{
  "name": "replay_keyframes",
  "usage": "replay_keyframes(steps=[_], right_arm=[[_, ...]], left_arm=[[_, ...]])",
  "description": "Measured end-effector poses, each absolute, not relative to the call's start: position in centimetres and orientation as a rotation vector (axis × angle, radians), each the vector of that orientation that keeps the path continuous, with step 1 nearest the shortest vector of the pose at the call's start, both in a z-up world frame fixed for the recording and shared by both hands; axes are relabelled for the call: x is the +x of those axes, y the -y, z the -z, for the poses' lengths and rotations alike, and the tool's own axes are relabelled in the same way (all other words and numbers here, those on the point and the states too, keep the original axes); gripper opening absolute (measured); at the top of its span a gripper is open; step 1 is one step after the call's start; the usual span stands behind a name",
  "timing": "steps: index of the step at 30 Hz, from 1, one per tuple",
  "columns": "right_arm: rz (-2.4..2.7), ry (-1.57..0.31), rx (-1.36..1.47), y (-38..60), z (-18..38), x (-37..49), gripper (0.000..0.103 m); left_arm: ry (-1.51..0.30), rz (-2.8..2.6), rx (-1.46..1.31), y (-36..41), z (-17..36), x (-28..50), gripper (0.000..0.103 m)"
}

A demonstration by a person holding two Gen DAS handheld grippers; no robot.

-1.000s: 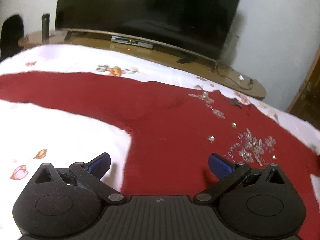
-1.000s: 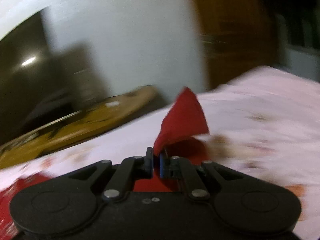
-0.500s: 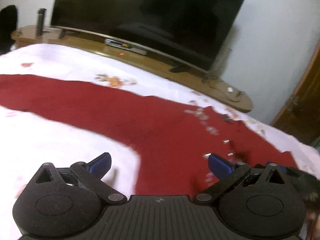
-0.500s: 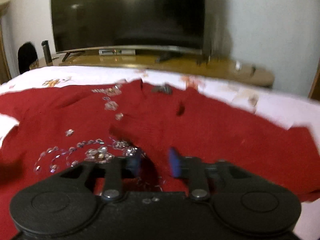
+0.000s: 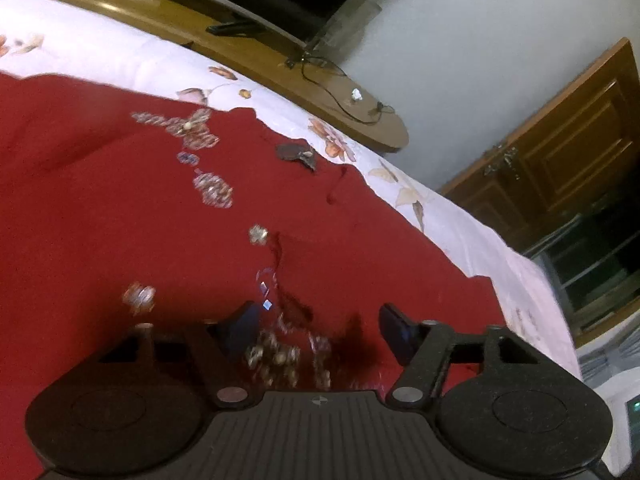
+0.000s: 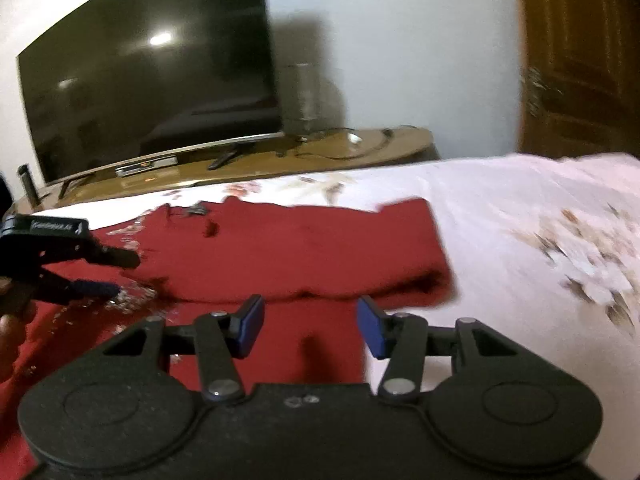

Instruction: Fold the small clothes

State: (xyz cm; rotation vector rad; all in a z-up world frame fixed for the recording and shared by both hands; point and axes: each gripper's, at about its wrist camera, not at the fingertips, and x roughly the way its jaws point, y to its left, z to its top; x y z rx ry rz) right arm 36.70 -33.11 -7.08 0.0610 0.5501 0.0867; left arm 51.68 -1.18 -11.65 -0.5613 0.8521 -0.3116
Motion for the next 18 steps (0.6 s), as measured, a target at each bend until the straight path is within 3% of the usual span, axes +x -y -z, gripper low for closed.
replay_keyframes(steps=[1, 2, 3, 11, 18], right_arm=[[-0.075, -0.554, 0.073, 33.9, 7.3, 36.2, 0.05], [-0.062, -0.557, 0.085, 34.4, 7.5, 35.8, 0.05], [-0.053, -0.561, 0.095, 34.8, 7.7, 35.4, 0.05], [-0.016, -0.59, 0.191, 37.1, 8.6, 36.6, 0.05], [-0.045, -0.66, 0.289, 36.9, 10.6, 42.2, 0.05]], left_arm=[[-0.866, 0.304, -0.549, 1.5, 11.8, 52.0, 0.029], [-0.877, 0.29, -0.528, 1.8, 12.0, 52.3, 0.007], [-0.875, 0.284, -0.508, 1.9, 12.0, 52.4, 0.003], [-0.71, 0.328, -0.448, -3.2, 6.6, 50.5, 0.003], [-0.761, 0.234, -0.449, -9.9, 8.4, 49.7, 0.003]])
